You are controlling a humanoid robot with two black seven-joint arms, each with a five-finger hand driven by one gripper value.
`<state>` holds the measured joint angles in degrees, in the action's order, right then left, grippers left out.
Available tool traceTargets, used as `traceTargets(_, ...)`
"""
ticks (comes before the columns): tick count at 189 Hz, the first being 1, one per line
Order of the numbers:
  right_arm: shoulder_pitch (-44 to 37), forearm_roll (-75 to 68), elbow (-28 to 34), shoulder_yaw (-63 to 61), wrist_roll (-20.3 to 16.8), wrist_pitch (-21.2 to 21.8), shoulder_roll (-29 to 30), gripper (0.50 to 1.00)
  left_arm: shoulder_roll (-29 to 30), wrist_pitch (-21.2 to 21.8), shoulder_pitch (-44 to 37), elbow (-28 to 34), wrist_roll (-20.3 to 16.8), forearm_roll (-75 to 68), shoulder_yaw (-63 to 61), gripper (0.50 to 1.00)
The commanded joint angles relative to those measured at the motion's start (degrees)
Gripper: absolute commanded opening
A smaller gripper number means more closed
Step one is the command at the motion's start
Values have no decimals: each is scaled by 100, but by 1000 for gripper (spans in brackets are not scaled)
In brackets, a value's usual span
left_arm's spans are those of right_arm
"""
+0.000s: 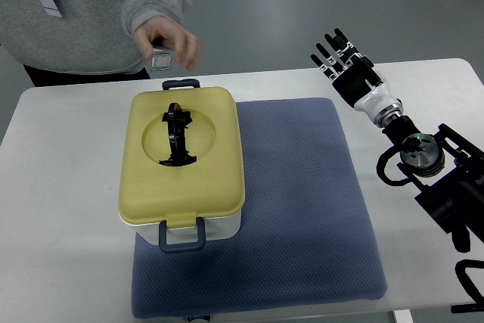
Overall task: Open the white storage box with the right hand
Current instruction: 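Move the right hand over the yellow lid toward its black handle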
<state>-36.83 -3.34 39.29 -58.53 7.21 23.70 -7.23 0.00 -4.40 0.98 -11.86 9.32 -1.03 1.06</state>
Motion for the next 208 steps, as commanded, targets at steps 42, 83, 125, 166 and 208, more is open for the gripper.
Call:
traceTargets(42, -53, 105, 9, 35, -18, 29, -16, 932, 0, -17, -2, 9, 0, 7, 17, 1000)
traceTargets(83, -518, 1696, 26, 123, -53, 213, -165, 932, 0, -17, -2, 26, 0, 7, 17, 1000)
traceTargets(125, -1591, 4729, 140, 571, -149, 1130, -587, 932, 0, -61, 7, -9, 0, 7, 17, 1000)
traceTargets(166, -2820, 7110, 1370, 1247, -149, 1130, -1176, 932, 0, -70, 7, -9, 0, 15, 17, 1000)
traceTargets(208, -3559, 7664, 2390, 1863, -158, 1130, -1105, 932, 0, -79, 7, -18, 0, 24, 26, 1000)
